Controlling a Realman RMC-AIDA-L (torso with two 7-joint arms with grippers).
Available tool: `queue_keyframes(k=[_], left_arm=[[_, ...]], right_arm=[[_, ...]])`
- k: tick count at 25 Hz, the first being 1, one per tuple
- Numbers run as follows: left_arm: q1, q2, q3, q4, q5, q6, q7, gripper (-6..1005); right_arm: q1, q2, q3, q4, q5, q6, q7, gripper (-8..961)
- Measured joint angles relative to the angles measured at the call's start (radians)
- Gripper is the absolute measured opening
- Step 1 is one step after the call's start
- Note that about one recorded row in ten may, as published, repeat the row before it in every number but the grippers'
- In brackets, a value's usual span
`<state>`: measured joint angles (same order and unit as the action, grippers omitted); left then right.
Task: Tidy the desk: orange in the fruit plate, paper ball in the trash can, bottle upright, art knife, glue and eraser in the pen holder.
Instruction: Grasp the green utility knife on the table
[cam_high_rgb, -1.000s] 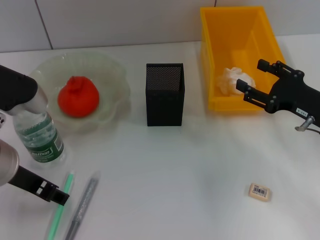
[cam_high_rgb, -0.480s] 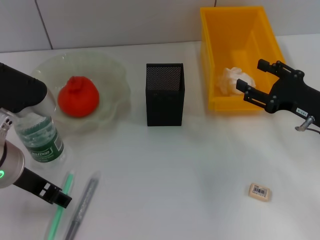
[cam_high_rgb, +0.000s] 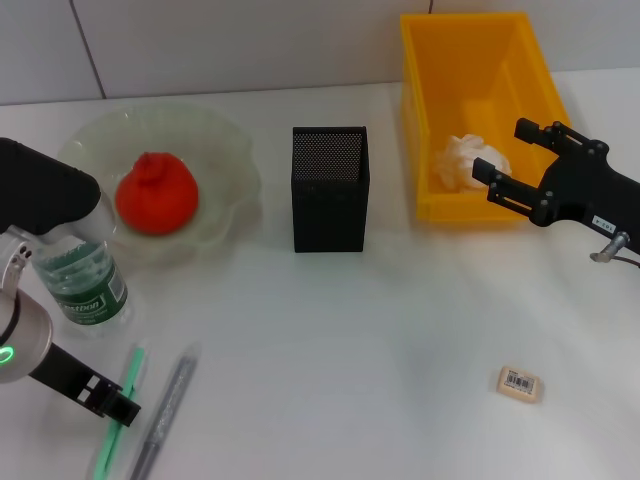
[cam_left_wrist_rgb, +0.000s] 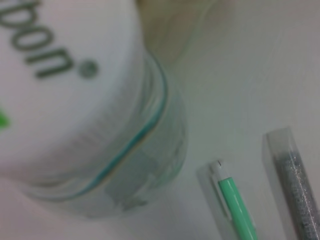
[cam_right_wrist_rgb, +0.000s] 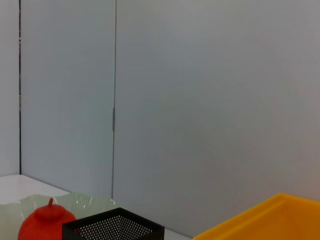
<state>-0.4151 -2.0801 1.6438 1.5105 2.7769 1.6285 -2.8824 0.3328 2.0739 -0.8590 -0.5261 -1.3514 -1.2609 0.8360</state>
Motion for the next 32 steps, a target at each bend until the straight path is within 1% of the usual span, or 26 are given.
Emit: queue_keyframes(k=[5, 24, 27, 32], left_arm=[[-0.007, 0.000, 0.008, -0.018, 0.000, -0.001, 0.000, 772], [-0.024, 0.000, 0.021, -0.021, -0.008, 0.017, 0.001, 770], [-0.027, 0.000, 0.021, -0.021, -0.010, 0.022, 0.002, 605], [-0.033, 0.000, 0.022, -0.022, -0.015, 0.031, 0.002, 604]], right_arm=[[0.003, 0.000, 0.000, 0.000, 0.000, 0.000, 0.003, 766], [0.011, 0.000, 0.000, 0.000, 0.000, 0.007, 0.003, 766], [0.012, 0.000, 0.000, 0.000, 0.000, 0.012, 0.002, 766], [0.012, 0.000, 0.000, 0.000, 0.000, 0.012, 0.002, 766]])
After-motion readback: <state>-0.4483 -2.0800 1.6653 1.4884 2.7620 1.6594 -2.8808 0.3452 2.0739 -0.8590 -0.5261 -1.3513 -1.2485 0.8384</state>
